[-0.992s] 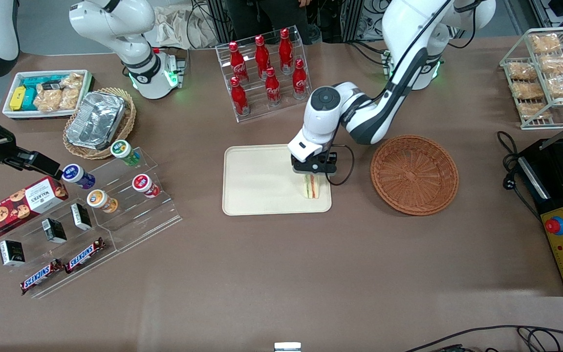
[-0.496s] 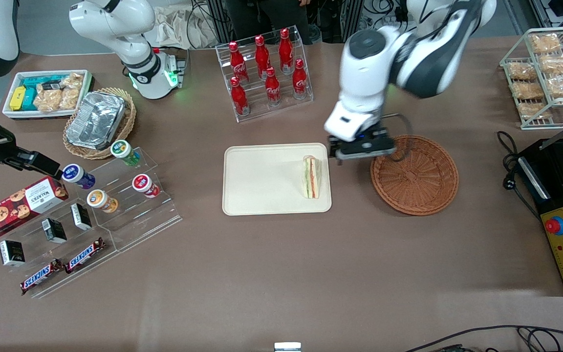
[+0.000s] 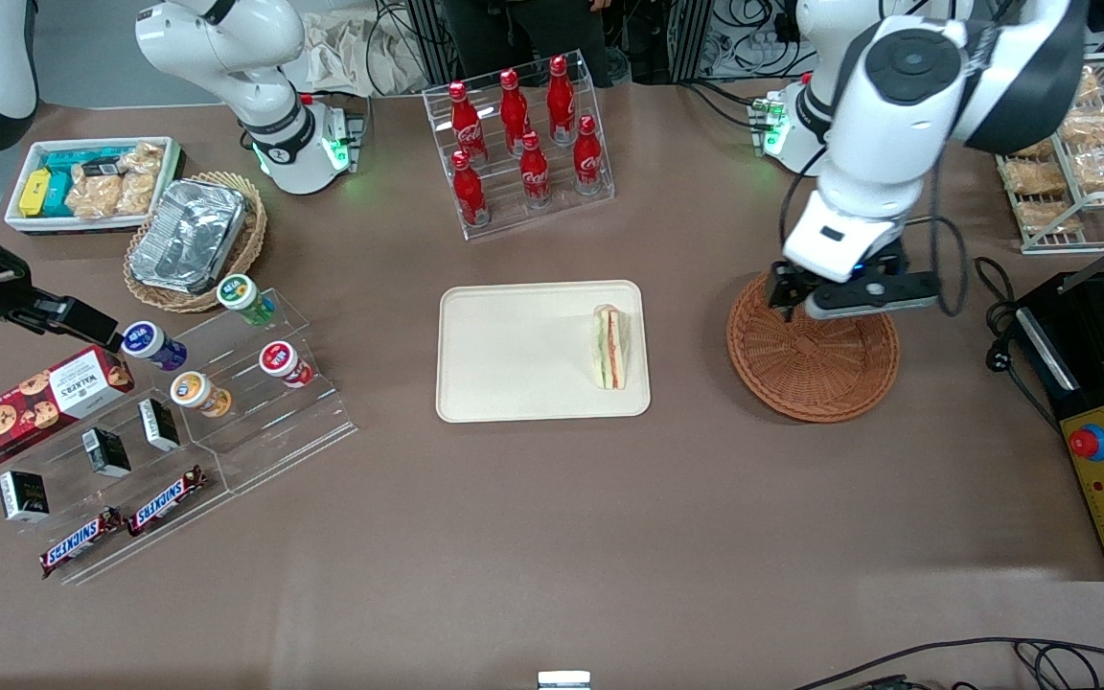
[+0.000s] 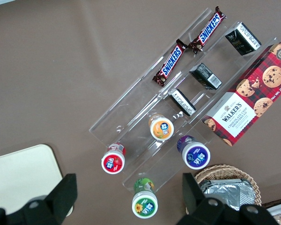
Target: Place sandwich from basket to tray
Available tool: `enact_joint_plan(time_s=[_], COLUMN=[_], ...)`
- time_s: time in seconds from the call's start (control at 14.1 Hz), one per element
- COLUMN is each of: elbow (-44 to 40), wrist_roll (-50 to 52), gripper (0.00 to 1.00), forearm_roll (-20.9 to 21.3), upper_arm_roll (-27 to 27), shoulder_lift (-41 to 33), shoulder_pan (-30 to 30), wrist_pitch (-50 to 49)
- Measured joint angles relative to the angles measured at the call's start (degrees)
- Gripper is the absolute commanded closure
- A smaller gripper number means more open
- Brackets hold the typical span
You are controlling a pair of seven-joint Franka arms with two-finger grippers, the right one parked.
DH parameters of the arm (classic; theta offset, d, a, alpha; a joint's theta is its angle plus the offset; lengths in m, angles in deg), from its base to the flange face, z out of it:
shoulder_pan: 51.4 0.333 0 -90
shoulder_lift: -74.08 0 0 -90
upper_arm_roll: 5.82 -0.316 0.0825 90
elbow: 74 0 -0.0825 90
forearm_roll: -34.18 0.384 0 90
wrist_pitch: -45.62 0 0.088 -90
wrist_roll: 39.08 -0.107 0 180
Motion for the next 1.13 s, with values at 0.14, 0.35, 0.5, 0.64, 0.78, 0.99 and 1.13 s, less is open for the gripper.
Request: enact_joint_plan(time_s=[0.14,0.35,0.5,0.64,0.78,0.99,1.13], elbow=[0.1,0.3,0.5,0.4,-1.0,-7.1,-11.5], wrist_roll=[-4.7,-15.1,-18.1,-19.2,-19.3,-19.7,-20.6], gripper=[0.0,0.0,0.0,0.0,0.0,0.0,0.0], forearm_roll=[-1.3,-6.2,-8.0,-9.8,-10.1,-10.2,-10.2], upper_arm_roll=[-3.7,-9.9,-10.7,-10.7,-10.6,-10.6,-10.6], shoulder_lift=[-1.6,-4.4,-5.8,-6.1,-5.4,-1.7,1.7], shoulder_pan=[0.1,0.8,3.3,4.4,4.4,4.4,4.4], wrist_pitch=[-1.2,-3.5,-4.6,-4.6,-4.7,-8.8,-10.4])
